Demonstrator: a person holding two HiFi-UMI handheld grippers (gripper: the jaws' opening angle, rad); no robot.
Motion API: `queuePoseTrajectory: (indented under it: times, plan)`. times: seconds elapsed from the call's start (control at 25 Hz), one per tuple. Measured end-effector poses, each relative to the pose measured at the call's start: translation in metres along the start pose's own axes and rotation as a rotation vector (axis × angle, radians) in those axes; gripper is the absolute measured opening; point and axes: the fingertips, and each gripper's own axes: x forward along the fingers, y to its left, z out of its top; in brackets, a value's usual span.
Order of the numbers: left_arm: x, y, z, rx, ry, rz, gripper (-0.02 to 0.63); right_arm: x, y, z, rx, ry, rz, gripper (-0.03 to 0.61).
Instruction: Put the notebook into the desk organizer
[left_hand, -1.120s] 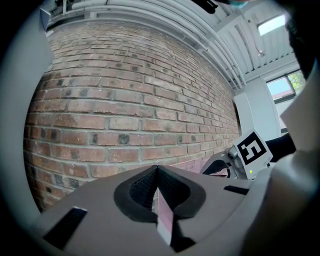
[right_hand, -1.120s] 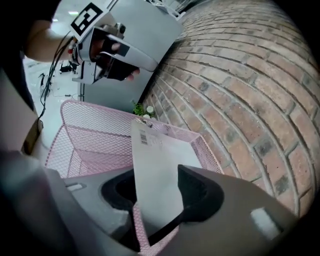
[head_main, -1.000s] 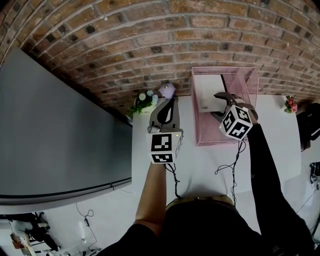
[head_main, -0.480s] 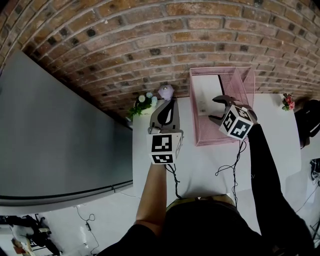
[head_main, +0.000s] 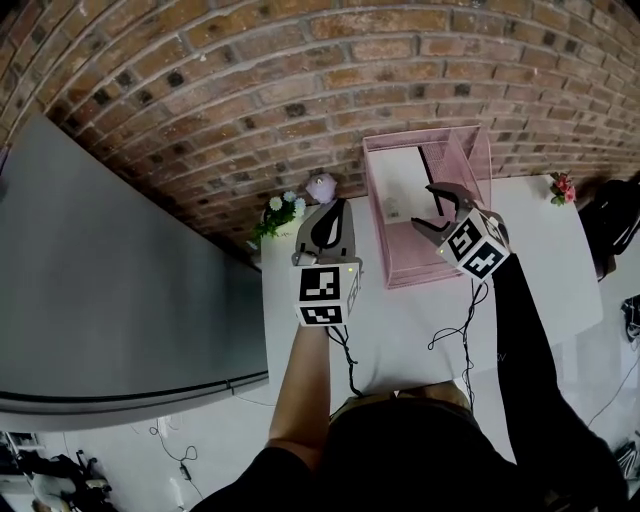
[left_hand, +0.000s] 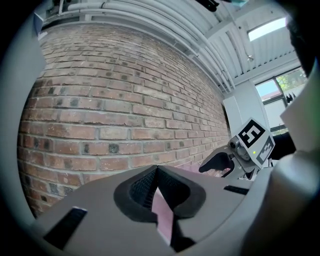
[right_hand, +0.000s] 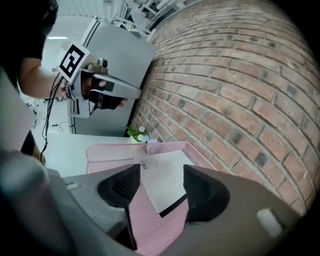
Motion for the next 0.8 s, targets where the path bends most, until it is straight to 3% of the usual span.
queuePoseTrajectory:
  times: [0.4, 0.8]
  plan:
    - [-0.01, -0.042, 0.022, 0.046, -0.027, -0.032, 0.009, -0.073, -0.025, 0.009, 0.231, -0.215, -0.245, 0.259]
    - [-0.035, -0.088, 0.032, 0.048, -0.011, 0.002, 0.009, -0.143, -0.028, 0.006, 0.339, -0.357, -0.354, 0.259]
